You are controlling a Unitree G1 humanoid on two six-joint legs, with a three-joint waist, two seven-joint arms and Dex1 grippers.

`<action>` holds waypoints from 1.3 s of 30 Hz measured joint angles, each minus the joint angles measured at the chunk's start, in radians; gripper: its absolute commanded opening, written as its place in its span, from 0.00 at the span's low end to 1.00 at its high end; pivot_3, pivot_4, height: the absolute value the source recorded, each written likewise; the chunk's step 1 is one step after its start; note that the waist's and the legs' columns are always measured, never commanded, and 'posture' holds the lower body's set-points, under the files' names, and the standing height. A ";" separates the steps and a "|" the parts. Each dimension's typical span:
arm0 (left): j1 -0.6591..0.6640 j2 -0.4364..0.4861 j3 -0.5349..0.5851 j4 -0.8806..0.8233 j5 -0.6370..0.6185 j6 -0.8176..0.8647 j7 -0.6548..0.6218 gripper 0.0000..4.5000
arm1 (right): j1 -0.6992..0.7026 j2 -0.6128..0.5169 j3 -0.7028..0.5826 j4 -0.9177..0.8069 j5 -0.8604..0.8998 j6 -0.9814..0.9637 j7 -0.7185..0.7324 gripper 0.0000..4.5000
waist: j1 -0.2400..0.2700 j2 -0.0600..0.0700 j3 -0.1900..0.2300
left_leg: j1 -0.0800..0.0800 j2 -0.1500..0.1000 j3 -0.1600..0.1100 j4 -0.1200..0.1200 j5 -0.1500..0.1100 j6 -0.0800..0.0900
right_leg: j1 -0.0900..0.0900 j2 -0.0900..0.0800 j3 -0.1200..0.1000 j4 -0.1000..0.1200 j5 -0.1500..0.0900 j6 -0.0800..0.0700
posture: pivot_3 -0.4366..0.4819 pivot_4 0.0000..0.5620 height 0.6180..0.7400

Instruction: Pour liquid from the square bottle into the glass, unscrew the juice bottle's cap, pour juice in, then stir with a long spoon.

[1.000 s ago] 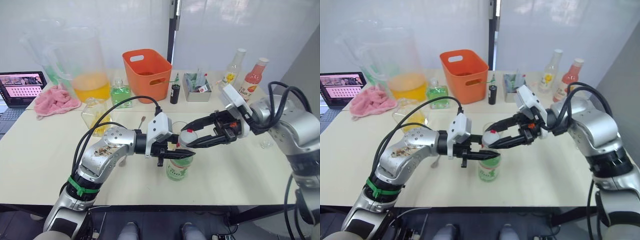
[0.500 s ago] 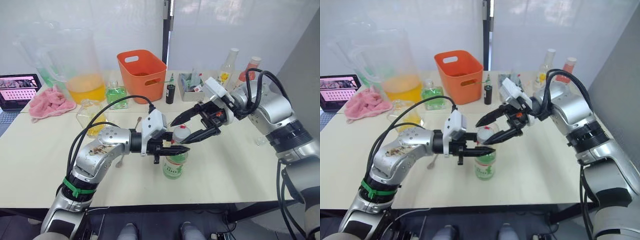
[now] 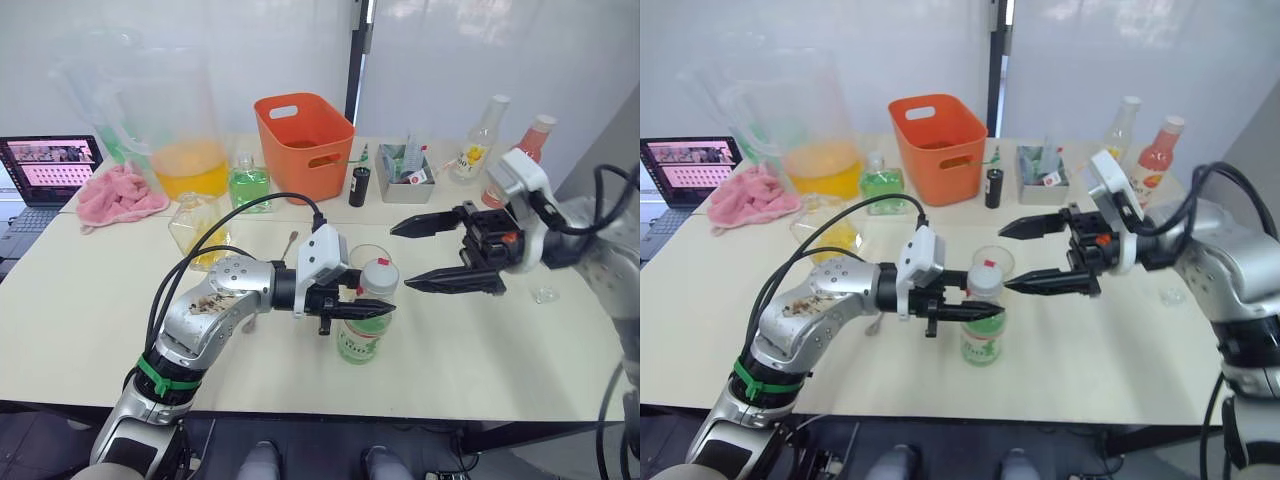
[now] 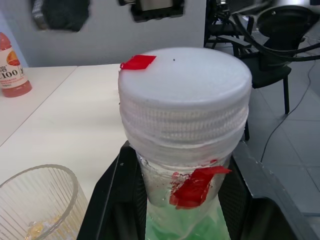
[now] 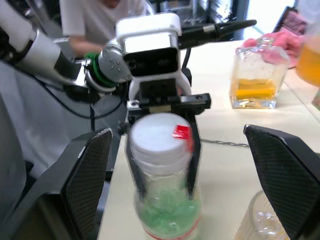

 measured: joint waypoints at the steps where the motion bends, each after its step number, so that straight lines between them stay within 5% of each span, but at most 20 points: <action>1: 0.001 0.000 0.003 0.004 0.000 -0.001 0.000 0.32 | 0.026 0.001 -0.031 -0.044 0.019 0.024 -0.044 0.99 | -0.001 0.000 0.000 | 0.001 0.000 0.000 0.001 0.000 0.000 | 0.000 0.000 0.000 0.000 -0.001 0.002 | 0.48 0.27 1.00; 10: -0.012 -0.053 -0.003 0.056 0.003 0.003 0.026 0.32 | 0.329 0.176 -0.193 -0.461 0.040 0.096 -0.629 0.99 | 0.008 -0.001 0.000 | 0.001 -0.001 -0.001 0.006 0.001 0.000 | 0.006 0.000 0.001 -0.003 -0.003 0.002 | 0.48 0.27 1.00; 26: -0.034 -0.065 -0.011 0.087 0.003 0.003 0.010 0.32 | 0.469 0.231 -0.237 -0.585 0.108 0.077 -0.848 0.99 | 0.013 -0.001 -0.001 | 0.001 -0.001 -0.001 0.006 0.001 0.000 | 0.007 0.000 0.001 -0.004 -0.003 0.000 | 0.48 0.27 1.00; 35: -0.036 -0.067 -0.014 0.089 0.004 0.003 0.007 0.32 | 0.447 0.231 -0.203 -0.583 0.148 0.076 -0.900 0.39 | 0.013 -0.001 -0.001 | 0.001 -0.001 -0.001 0.006 0.001 0.000 | 0.008 0.000 0.001 -0.005 -0.004 0.000 | 0.48 0.27 1.00; 39: -0.040 -0.065 -0.015 0.091 0.010 0.003 0.005 0.32 | 0.437 0.217 -0.193 -0.573 0.144 0.071 -0.885 0.37 | 0.013 -0.001 -0.001 | 0.001 -0.001 -0.001 0.006 0.001 0.000 | 0.008 0.000 0.001 -0.005 -0.004 0.000 | 0.48 0.27 1.00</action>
